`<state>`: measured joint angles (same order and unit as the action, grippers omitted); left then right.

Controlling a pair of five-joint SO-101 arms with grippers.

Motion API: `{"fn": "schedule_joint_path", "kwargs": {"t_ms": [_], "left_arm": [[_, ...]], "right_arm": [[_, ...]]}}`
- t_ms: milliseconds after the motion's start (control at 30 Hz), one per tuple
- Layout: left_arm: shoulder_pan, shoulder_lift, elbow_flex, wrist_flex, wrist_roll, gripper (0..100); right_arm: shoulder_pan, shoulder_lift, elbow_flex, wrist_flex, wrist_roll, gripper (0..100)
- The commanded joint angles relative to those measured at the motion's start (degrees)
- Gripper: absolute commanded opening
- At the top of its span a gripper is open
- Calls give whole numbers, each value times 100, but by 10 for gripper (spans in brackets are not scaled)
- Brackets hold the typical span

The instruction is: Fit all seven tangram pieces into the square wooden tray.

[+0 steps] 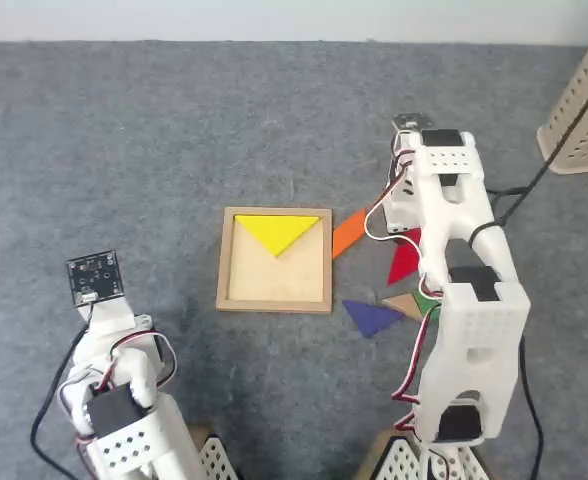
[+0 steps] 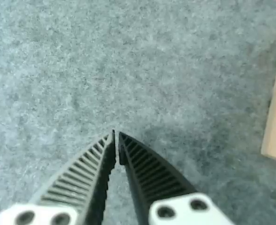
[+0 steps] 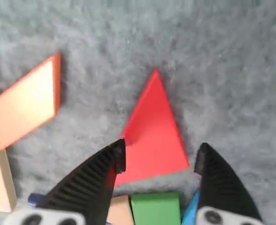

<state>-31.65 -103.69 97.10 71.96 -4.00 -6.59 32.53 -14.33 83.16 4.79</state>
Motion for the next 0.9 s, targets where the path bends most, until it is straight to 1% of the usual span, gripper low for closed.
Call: {"fn": "schedule_joint_path", "kwargs": {"t_ms": [0, 67, 200, 600, 867], "left_arm": [[9, -18, -48, 18, 53, 13], [9, -18, -48, 18, 53, 13], [9, -18, -48, 18, 53, 13], [9, -18, -48, 18, 53, 13], [9, -18, -48, 18, 53, 13]], "right_arm": [[127, -136, -255, 84, -519, 277], [198, -40, -88, -127, -738, 277], [145, 215, 141, -453, -870, 278], [-251, 497, 167, -180, -905, 278], [-286, 119, 378, -303, -1020, 277]]}}
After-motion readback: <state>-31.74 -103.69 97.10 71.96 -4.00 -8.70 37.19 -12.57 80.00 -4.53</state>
